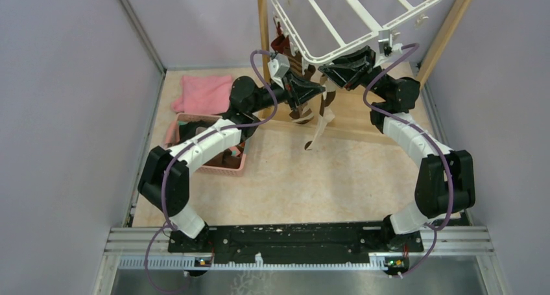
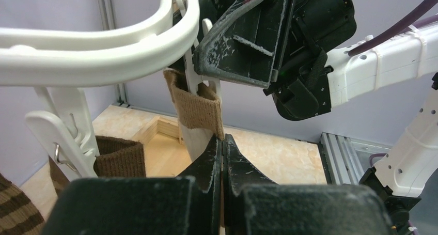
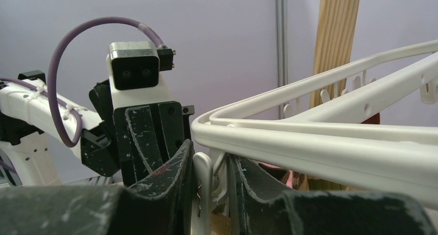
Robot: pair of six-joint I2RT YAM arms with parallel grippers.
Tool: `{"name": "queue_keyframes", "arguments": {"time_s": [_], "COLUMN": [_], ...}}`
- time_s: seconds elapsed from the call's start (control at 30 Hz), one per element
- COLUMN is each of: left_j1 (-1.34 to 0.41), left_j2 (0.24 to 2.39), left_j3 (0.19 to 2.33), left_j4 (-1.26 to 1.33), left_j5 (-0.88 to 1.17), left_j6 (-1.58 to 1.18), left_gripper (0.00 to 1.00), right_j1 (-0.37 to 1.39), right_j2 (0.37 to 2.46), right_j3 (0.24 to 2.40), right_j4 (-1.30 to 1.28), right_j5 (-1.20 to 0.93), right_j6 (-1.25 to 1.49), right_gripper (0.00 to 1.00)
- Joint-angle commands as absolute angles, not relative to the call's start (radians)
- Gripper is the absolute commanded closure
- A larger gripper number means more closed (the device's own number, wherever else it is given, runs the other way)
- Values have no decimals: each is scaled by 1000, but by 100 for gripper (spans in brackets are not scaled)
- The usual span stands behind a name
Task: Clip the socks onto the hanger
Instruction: Clamp the sock onto the hanger.
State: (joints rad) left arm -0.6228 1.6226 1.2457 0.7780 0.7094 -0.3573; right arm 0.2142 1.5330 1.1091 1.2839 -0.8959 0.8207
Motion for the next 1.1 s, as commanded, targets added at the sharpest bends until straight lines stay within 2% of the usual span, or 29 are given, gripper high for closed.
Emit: {"name": "queue_keyframes", "arguments": {"time_s": [0.0, 0.33, 0.53, 0.77, 0.93, 1.07], "left_j1": [-625, -625, -625, -624, -626, -625], "left_j2": [1628, 1623, 1610, 1567, 1503, 1420], "left_j3": [1266, 1265, 1258, 1225, 1174, 1107], "left_j4": [840, 842, 840, 815, 770, 704], "left_j5": [713, 703, 689, 676, 646, 610], "left_j6": [-371, -373, -378, -380, -356, -311], "left_gripper": [100, 100, 99, 69, 56, 51], "right_j1": [222, 222, 221, 210, 206, 204], "right_j2": [1530, 1510, 1475, 1384, 1308, 1237], "right_j3": [1146, 1136, 1112, 1047, 999, 932], "right_j4": [1332, 1308, 1269, 1169, 1055, 991], "right_j5": [-901, -893, -882, -866, -865, -865], "right_j6": [835, 817, 778, 702, 620, 567], "right_gripper": [76, 55, 38, 22, 19, 18]}}
